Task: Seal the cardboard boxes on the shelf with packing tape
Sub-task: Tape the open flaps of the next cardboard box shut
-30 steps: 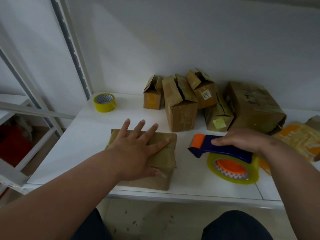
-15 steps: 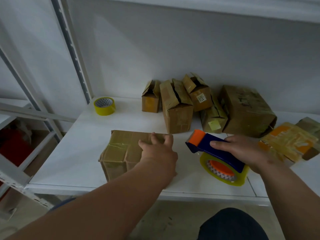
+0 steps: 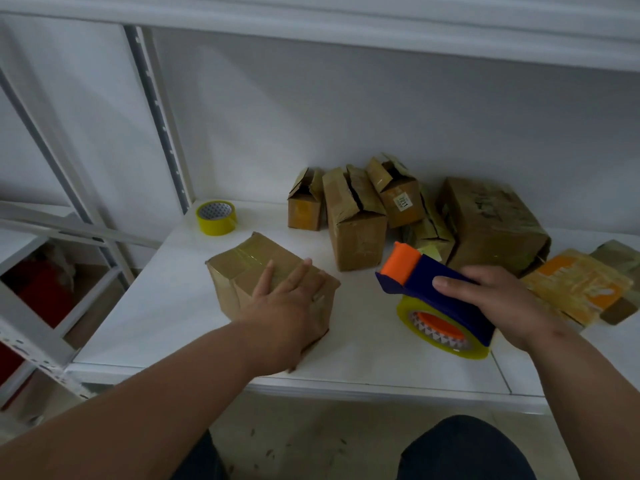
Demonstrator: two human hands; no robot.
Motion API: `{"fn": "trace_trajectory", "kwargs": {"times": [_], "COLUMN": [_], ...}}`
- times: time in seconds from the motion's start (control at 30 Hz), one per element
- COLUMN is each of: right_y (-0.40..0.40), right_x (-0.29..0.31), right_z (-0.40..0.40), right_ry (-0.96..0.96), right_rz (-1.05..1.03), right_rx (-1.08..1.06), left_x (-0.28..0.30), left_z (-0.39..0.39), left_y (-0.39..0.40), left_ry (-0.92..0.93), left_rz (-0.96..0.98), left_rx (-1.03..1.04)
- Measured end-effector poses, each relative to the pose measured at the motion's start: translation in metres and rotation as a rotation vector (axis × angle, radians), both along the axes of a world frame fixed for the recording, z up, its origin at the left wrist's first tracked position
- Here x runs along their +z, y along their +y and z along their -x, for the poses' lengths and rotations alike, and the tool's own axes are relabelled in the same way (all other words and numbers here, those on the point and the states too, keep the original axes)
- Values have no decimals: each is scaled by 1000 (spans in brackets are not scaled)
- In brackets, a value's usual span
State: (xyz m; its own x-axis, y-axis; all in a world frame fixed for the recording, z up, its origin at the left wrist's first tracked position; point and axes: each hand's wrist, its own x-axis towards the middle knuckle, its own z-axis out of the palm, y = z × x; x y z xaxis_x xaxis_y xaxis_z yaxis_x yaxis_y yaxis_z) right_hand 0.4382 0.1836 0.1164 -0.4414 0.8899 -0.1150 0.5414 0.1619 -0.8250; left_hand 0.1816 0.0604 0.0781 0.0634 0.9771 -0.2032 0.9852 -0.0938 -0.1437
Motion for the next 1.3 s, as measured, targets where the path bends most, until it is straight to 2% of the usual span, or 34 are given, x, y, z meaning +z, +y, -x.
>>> {"fn": "trace_trajectory", "kwargs": {"times": [0.03, 0.17, 0.23, 0.37, 0.53, 0.67, 0.83, 1.0, 1.3], "right_y": [-2, -13, -19, -26, -34, -40, -44, -47, -52], "right_x": [1, 7, 9, 9, 4, 1, 2, 7, 14], "right_z": [1, 9, 12, 16, 21, 26, 32, 35, 41], "right_ry": [10, 72, 98, 153, 214, 236, 243, 226, 84], "right_rz": [-16, -37, -30, -8, 23, 50, 74, 69, -42], "right_rx": [24, 91, 126, 175, 260, 304, 319, 318, 322], "left_x": [1, 10, 20, 32, 34, 31, 28, 32, 36], "left_z": [1, -3, -9, -17, -22, -22, -18, -10, 9], "left_y": [-3, -10, -11, -14, -15, -20, -25, -25, -27], "left_ry": [-95, -732, -1059, -1570, -1979, -2173, -2358, -2277, -2068], "left_rz": [-51, -457, -506, -332, 20, 179, 223, 174, 213], "left_rx": [19, 296, 452, 629, 650, 612, 605, 639, 694]}}
